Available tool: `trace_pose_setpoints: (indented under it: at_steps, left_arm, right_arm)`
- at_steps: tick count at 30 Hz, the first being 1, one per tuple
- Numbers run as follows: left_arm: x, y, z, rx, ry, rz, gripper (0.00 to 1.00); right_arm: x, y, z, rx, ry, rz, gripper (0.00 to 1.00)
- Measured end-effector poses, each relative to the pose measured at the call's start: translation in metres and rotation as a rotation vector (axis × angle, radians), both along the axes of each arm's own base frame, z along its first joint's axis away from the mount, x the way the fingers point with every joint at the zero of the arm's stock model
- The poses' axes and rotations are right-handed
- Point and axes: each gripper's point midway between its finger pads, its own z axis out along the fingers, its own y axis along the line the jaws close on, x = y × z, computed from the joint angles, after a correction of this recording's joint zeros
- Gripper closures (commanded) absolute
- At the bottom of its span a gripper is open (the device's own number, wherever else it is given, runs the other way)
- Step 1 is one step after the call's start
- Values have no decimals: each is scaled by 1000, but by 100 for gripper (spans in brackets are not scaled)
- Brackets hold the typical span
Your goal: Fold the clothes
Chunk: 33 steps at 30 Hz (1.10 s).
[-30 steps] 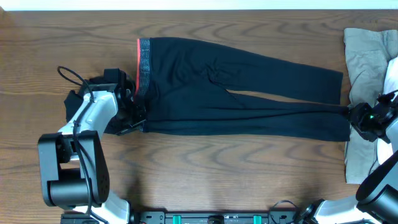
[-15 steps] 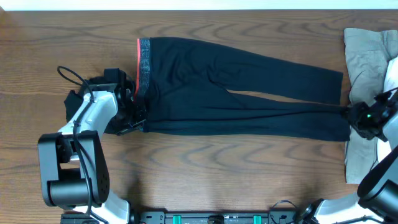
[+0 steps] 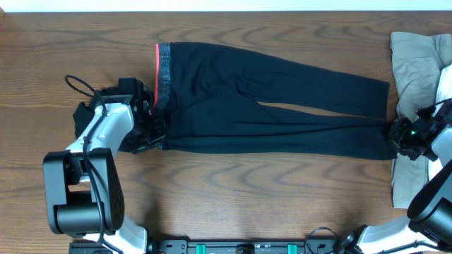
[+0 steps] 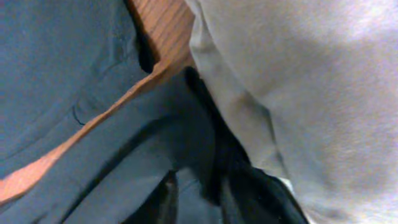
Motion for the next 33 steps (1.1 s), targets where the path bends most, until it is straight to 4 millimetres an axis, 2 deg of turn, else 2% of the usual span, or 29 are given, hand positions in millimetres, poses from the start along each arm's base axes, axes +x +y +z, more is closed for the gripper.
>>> trace_pose_setpoints:
  at_steps: [1,4,7,14,16,23,28,33]
  left_arm:
    - [0,0,0,0,0,0,94]
    - [0,0,0,0,0,0,94]
    - [0,0,0,0,0,0,94]
    - [0,0,0,0,0,0,94]
    - [0,0,0,0,0,0,94]
    - [-2,0,0,-1,6,0,94]
    - [-10,-1,0,-4,39,-6,94]
    - [-15,-2,9,-12,40,-19,94]
  right_arm:
    - [0,1,0,4,0,2,99]
    - [-1,3,1,18,3,-6,99]
    - [0,2,11,7,-17,-10,99]
    - [5,-1,71,-78,-153,-17,99]
    - [3,-1,83,-98,-171,-24,99]
    - [-11,-3,79,-106,-104,-68,99]
    - [-21,0,74,-89,-55,-85,99]
    - [-28,1,71,-75,-25,-101,99]
